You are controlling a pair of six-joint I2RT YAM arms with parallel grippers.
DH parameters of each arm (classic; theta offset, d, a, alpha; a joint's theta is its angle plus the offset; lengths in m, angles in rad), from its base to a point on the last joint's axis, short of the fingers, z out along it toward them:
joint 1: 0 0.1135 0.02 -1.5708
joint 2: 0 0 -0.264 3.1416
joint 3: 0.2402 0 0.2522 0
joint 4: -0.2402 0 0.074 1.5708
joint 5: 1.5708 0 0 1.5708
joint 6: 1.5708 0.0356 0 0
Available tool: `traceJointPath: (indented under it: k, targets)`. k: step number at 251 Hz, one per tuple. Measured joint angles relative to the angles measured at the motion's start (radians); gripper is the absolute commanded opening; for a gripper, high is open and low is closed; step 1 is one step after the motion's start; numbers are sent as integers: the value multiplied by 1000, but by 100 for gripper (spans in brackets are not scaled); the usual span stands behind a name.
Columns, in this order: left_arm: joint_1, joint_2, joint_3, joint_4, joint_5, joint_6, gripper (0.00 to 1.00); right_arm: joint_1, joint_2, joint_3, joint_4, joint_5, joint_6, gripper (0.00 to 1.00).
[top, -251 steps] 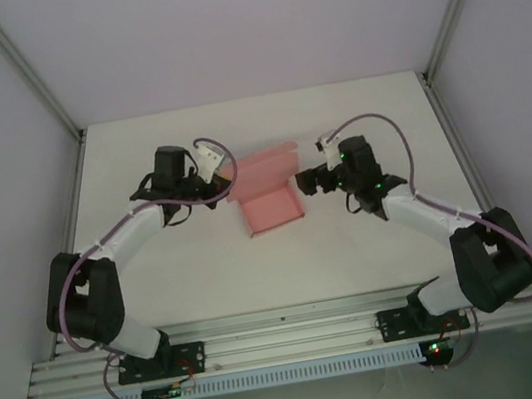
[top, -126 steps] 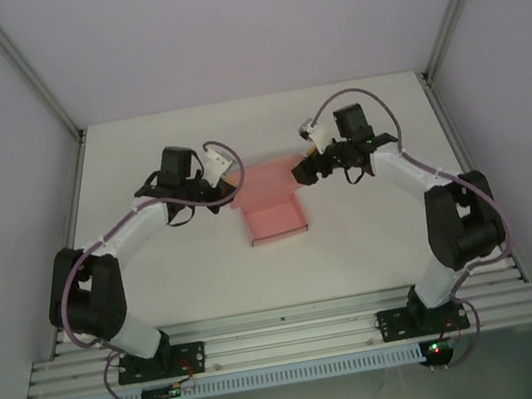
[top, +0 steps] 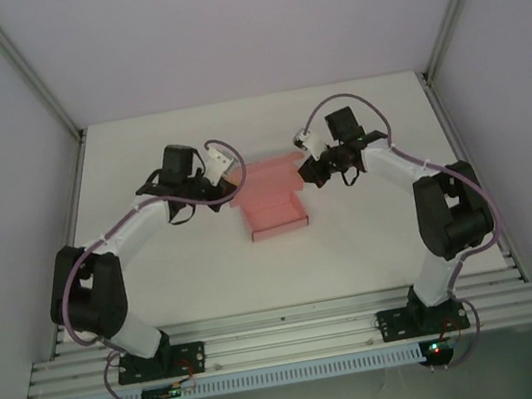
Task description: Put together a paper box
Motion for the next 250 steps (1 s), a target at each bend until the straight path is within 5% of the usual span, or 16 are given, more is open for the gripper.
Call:
traceJointPath:
  k: [52,124,177,250]
  targets:
    - [-71,48,82,-13,-236,-97,5,62,-100,-91,60,157,93,0]
    - [-215,157,207,-8,-564,-295,2,154,-133,-116,147,518,454,0]
    - [-226,195,207,56,-610,-443,9,210,-133,-164,236,656,598,0]
    - [-225,163,39,272,-532,-595,10,257,-150,-278,409,778,687,0]
